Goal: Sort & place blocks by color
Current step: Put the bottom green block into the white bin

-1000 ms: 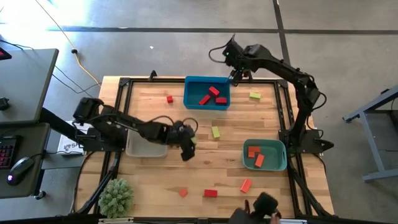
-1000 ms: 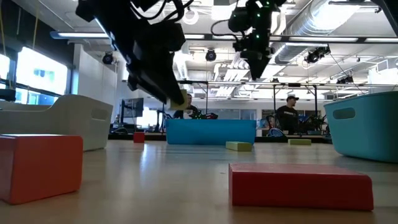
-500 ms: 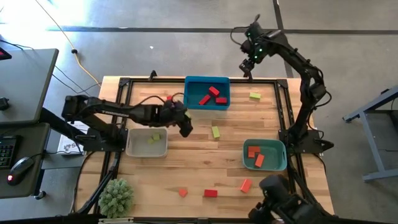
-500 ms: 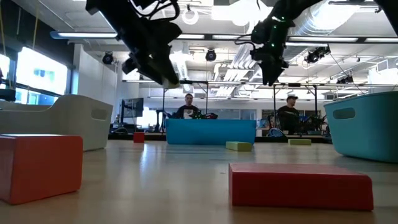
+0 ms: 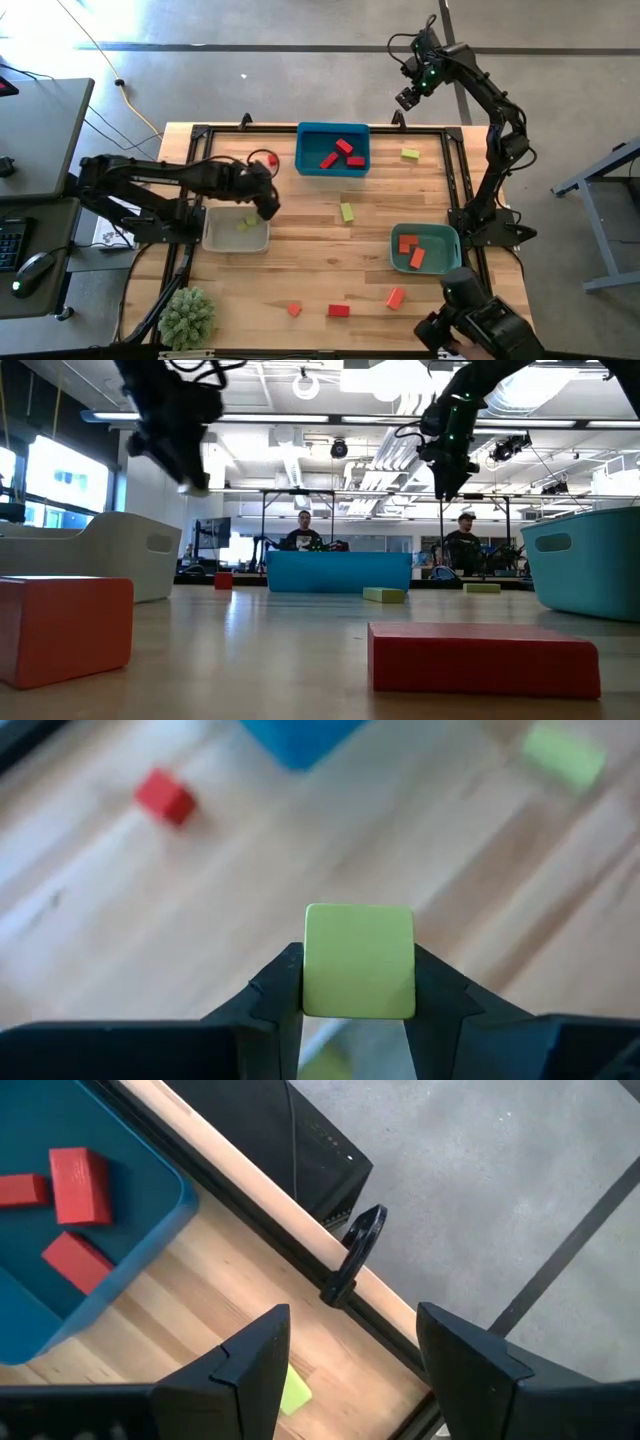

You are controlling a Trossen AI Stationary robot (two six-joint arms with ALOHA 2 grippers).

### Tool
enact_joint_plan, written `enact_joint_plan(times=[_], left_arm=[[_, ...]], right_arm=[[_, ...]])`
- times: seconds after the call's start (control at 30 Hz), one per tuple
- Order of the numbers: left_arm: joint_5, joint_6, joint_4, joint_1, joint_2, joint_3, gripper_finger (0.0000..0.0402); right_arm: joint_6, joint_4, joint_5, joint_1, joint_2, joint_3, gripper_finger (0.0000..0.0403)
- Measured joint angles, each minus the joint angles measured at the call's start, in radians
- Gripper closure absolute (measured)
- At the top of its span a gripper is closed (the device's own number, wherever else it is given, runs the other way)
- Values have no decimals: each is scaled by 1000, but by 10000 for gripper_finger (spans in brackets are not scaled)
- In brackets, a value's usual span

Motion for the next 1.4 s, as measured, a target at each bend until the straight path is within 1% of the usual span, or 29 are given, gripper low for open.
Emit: enact_joint_plan(times=[0.13,0.3,0.47,0.53,0.67,0.83,0.93,1.07,1.4], left_arm=[[85,-6,-141,-35,-27,0,297],[182,69,-302,-78,-29,-2,297],[274,148,-318,-119,-28,-75,296],[290,170,-315,-136,-28,-112,293],[296,202,-309,-153,-28,-172,294],[315,246,-310,-156,-28,-221,292],[316,291,-306,-153,-28,-238,290],[316,344,-298,-138,-28,-246,288],[316,477,-291,-67,-28,-246,287]], right_arm=[[-20,-2,-1,0,0,0,197],[-38,-7,-1,0,0,0,197],[-62,-24,3,0,0,0,197],[-53,-28,3,0,0,0,197],[-21,-36,1,1,0,0,197],[31,-74,-69,8,0,0,197],[63,-103,-71,30,0,0,197],[74,-165,-73,86,0,0,197],[176,-271,-84,270,0,0,197]])
